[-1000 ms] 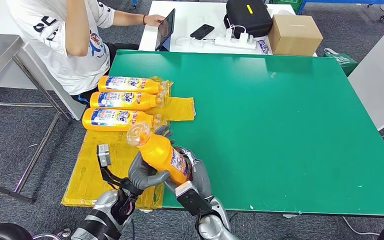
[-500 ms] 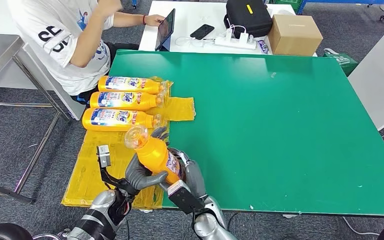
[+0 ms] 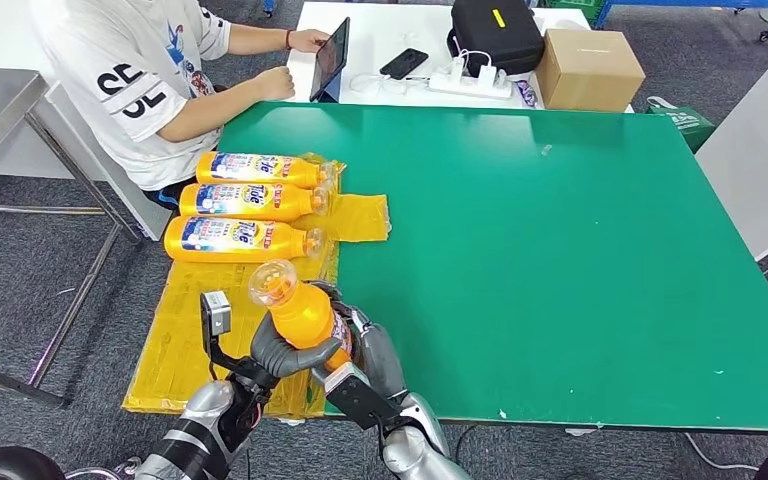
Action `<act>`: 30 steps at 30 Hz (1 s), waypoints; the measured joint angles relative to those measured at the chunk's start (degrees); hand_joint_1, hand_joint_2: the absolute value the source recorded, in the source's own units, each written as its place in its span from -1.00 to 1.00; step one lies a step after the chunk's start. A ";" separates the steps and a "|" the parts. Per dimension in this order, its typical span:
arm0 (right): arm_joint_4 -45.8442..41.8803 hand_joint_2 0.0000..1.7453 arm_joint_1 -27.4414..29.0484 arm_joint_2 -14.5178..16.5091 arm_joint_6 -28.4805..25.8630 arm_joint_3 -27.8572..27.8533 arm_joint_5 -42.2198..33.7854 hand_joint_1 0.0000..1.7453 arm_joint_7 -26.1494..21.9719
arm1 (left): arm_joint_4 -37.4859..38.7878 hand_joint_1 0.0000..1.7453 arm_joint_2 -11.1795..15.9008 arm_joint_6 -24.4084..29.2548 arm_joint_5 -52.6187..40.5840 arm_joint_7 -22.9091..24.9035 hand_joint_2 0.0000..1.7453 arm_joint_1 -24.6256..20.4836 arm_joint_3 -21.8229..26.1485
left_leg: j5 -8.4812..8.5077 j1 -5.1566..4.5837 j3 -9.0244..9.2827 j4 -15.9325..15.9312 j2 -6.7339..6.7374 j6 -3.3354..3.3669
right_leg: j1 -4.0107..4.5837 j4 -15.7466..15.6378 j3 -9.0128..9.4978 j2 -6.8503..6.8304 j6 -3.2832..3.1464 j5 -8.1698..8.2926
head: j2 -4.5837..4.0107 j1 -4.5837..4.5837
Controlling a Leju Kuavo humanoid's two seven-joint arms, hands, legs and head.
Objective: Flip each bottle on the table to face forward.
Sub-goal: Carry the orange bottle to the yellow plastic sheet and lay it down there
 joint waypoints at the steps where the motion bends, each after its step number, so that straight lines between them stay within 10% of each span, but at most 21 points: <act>1: 0.12 1.00 -0.04 0.04 0.03 0.00 0.04 1.00 -0.01 | 0.00 1.00 0.00 -0.05 0.06 0.09 1.00 -0.01 0.08 | 0.00 0.00 0.00 0.00 0.00 0.00 | 0.00 0.00 0.00 0.00 0.00 0.00 | 0.00 0.00; 4: 0.56 1.00 -0.24 0.20 0.20 0.00 0.16 0.78 -0.03 | 0.00 1.00 0.00 -0.57 0.62 0.43 1.00 0.00 0.44 | 0.00 0.00 0.02 0.00 0.01 0.00 | 0.00 0.00 0.00 0.00 0.00 0.00 | 0.00 0.00; 8: 1.55 -1.00 -0.51 0.42 0.26 0.01 1.79 -1.00 0.39 | 0.00 1.00 0.00 -2.90 3.87 1.30 1.00 0.19 1.48 | 0.00 0.00 0.02 0.00 0.00 0.00 | 0.00 0.00 0.00 0.00 0.00 0.00 | 0.00 -0.01; 30: -17.03 -1.00 4.25 -3.23 3.54 -4.00 1.07 -1.00 4.16 | -13.51 1.00 -1.63 24.75 -10.40 -1.73 1.00 2.32 10.20 | 0.02 0.00 -0.03 0.00 -0.01 -0.02 | 0.00 0.01 -0.04 0.00 0.00 0.01 | 0.00 0.00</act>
